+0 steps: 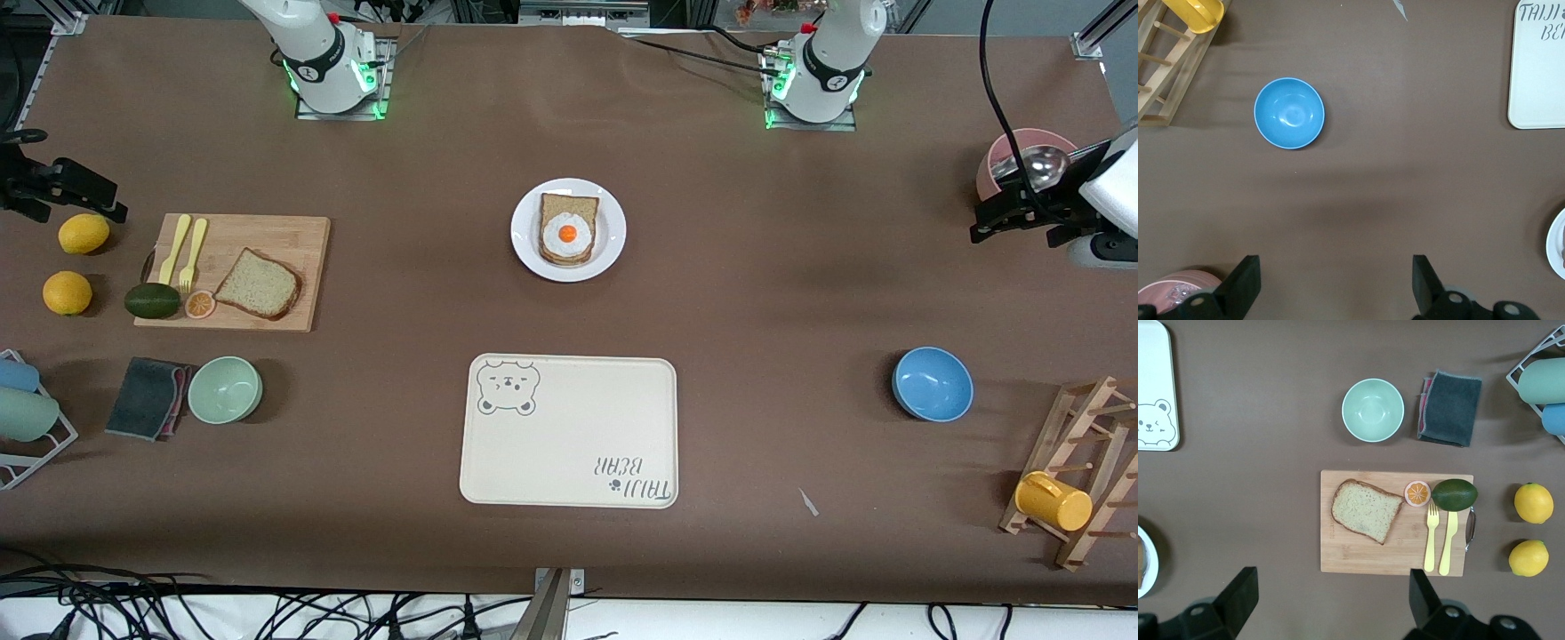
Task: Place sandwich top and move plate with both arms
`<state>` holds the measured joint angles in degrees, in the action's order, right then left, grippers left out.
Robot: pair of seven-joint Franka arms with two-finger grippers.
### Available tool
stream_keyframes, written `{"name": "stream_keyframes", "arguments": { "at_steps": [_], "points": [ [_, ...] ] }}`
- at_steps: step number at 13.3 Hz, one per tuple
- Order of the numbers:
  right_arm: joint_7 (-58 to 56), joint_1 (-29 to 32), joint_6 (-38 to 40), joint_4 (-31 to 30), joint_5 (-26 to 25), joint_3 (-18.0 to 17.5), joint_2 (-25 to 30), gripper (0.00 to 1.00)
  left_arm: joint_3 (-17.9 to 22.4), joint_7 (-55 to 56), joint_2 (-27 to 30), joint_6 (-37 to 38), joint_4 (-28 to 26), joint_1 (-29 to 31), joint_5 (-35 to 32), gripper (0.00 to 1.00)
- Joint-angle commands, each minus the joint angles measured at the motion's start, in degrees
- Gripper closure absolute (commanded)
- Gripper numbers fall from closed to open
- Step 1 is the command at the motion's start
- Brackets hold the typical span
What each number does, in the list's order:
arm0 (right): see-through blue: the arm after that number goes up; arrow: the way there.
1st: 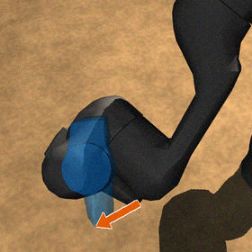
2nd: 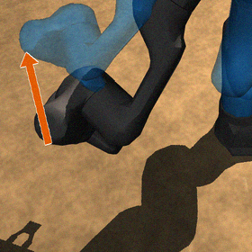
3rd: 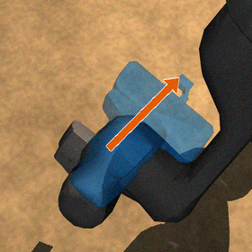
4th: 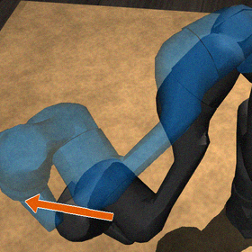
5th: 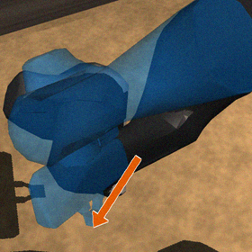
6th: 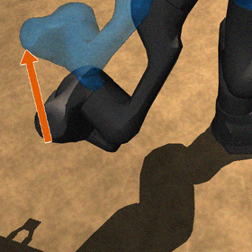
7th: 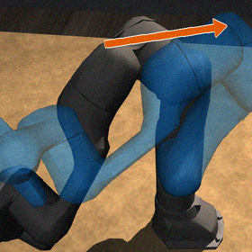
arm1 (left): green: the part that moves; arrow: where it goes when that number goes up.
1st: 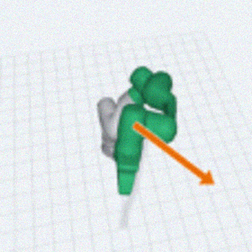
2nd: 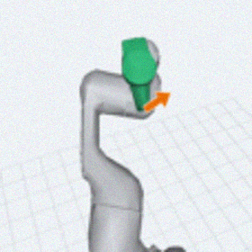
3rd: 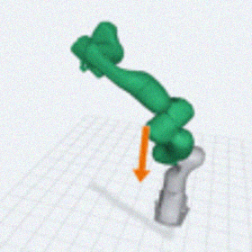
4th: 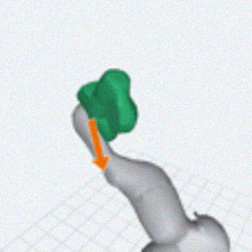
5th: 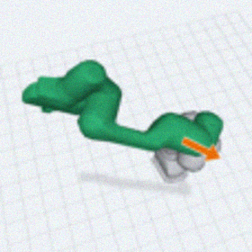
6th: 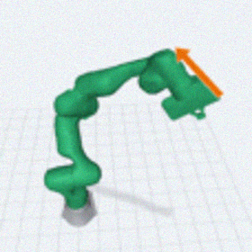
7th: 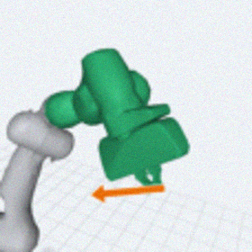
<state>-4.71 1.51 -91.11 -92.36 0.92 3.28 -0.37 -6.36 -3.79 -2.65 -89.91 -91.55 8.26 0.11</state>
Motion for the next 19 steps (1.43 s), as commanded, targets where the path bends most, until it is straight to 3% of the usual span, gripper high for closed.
{"name": "stream_keyframes", "arguments": {
  "at_steps": [1,6,9,11,15,19],
  "points": [
    [-0.56,0.42,0.93,-0.28,-0.65,-0.38,0.81,0.00,-0.50,0.28,0.01,0.87,0.67,0.36,-0.46,0.00],
    [0.22,-0.02,3.65,-1.24,-1.88,-0.99,0.19,0.00,-0.50,0.28,0.01,0.87,0.67,0.36,-0.46,0.00],
    [1.54,-1.77,3.31,-2.99,-2.58,-0.99,-2.88,0.00,-0.41,0.28,0.01,0.87,0.67,0.36,-0.46,0.00],
    [4.34,-5.10,1.56,-3.97,-6.26,-0.99,-5.94,0.00,-0.50,0.28,0.01,0.87,0.67,0.36,-0.46,0.00],
    [15.40,-10.38,-5.37,-6.16,-9.26,-0.99,-11.05,0.00,-0.41,0.28,0.01,0.87,0.67,0.36,-0.46,0.00],
    [39.81,-21.62,-13.12,-13.54,-20.84,-0.99,-15.44,0.01,-0.50,0.28,0.01,0.87,0.67,0.36,-0.46,0.00]
  ]
}}
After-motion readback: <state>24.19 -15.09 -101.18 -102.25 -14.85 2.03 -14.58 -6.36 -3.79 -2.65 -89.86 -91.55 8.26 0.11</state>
